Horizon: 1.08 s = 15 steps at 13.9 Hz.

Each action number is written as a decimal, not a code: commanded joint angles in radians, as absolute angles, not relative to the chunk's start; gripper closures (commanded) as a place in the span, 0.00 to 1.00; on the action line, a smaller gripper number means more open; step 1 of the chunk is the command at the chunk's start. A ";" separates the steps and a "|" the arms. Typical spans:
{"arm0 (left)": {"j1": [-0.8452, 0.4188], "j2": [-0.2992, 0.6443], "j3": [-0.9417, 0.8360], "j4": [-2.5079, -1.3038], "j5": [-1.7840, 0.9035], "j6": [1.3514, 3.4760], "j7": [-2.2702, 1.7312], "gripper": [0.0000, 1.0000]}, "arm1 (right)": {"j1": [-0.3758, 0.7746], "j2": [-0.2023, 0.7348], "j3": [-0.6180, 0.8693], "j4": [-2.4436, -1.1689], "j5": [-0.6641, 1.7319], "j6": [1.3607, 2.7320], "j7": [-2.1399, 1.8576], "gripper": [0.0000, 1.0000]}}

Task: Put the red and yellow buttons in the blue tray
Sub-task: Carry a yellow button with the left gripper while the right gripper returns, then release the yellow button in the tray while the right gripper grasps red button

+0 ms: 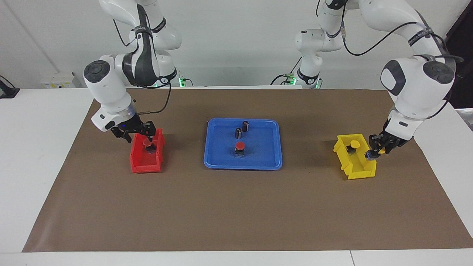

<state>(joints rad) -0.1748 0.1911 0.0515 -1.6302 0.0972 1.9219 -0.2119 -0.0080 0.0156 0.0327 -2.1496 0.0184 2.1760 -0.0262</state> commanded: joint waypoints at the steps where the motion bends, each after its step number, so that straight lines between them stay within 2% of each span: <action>1: -0.372 0.198 0.055 -1.719 0.132 2.003 -0.524 0.98 | -0.023 -0.032 0.038 -2.238 0.034 2.247 -0.072 0.21; 4: -0.532 0.215 0.055 -1.807 0.130 2.132 -0.760 0.98 | -0.037 -0.020 0.038 -2.267 0.034 2.299 -0.084 0.22; 8: -0.661 0.239 0.054 -1.833 0.117 2.149 -0.865 0.98 | -0.035 -0.009 0.040 -2.282 0.034 2.319 -0.084 0.26; 14: -0.727 0.311 0.054 -1.850 0.114 2.233 -0.959 0.98 | -0.029 -0.017 0.038 -2.345 0.034 2.387 -0.089 0.33; 15: -0.730 0.314 0.054 -1.853 0.114 2.233 -0.959 0.98 | -0.029 -0.017 0.038 -2.347 0.034 2.387 -0.089 0.39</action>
<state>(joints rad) -0.7075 0.3071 0.0361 -1.8396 0.1048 2.2081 -0.9360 -0.0193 0.0051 0.0330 -2.3154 0.0184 2.3652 -0.0513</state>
